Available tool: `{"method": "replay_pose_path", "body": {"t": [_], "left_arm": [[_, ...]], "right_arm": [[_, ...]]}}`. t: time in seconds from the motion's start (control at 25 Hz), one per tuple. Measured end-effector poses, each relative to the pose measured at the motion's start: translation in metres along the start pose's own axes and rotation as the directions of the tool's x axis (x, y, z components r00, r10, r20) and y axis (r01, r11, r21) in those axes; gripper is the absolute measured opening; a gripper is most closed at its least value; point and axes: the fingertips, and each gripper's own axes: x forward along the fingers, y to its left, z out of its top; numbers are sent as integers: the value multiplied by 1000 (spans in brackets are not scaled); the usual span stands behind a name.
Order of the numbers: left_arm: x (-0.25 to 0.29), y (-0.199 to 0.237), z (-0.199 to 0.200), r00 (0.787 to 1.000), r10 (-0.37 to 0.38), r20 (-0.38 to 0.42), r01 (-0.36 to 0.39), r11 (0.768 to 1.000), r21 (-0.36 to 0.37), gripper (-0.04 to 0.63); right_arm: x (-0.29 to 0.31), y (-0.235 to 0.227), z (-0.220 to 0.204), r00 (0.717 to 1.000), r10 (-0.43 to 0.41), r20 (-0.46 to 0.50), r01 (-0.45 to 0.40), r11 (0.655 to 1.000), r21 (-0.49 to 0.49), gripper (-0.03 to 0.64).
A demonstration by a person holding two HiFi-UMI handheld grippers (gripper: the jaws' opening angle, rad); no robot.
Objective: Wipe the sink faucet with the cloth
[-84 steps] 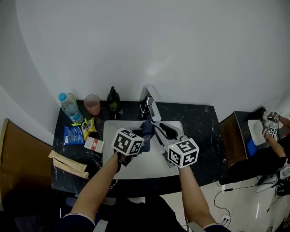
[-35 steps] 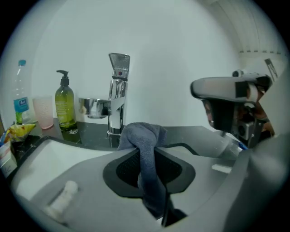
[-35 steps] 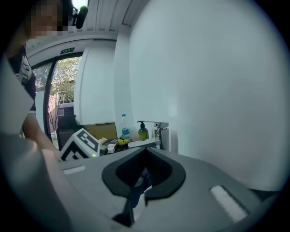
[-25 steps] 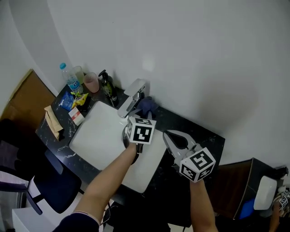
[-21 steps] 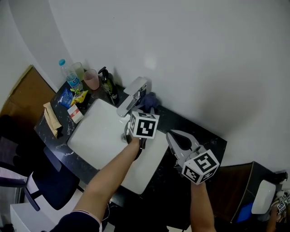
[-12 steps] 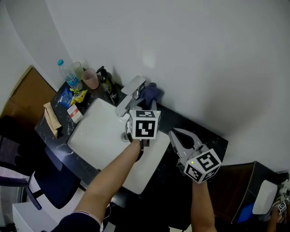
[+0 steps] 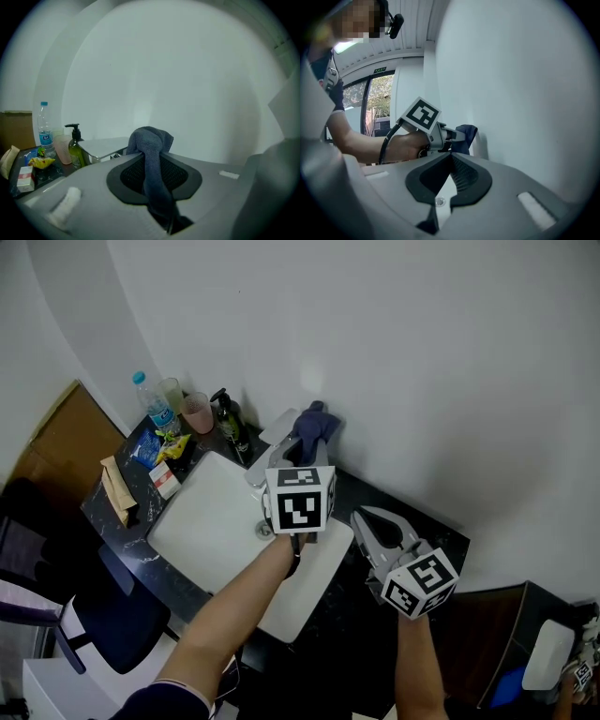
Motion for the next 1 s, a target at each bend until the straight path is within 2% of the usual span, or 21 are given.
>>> {"method": "replay_pose_path", "body": {"t": [0.16,0.24,0.32,0.4,0.48,0.64,0.72,0.76,0.88,1.0], "left_arm": [[-19,4,10,999,-3,39,2,1000,13,72],[-35,-1,15,998,-45,47,43,998,34,72],[-52,-5,22,994,-109,31,105,989,103,72],[-65,-5,34,986,-166,-13,165,960,228,72],[-74,-4,48,974,-214,-72,226,906,358,72],[-72,1,81,942,-292,-168,335,766,549,72],[-60,0,86,905,-355,-235,422,676,604,72],[-53,-1,86,878,-389,-278,473,620,626,72],[-31,-2,82,783,-466,-411,606,426,672,72],[-8,-2,79,701,-486,-522,679,232,696,72]], "right_arm": [[5,5,4,1000,10,5,-10,1000,-7,6],[8,9,6,1000,20,9,-20,1000,-12,6],[11,10,8,999,28,15,-28,1000,-11,6],[14,11,8,999,29,22,-29,1000,-4,6],[18,14,9,999,26,20,-26,1000,-4,6],[25,25,14,1000,-6,3,6,999,-35,6],[26,27,19,999,-46,-2,46,998,-53,6],[27,28,23,998,-69,-3,69,996,-59,6],[31,34,30,991,-137,1,136,988,-70,6],[26,37,31,979,-203,6,203,977,-65,6]]}}
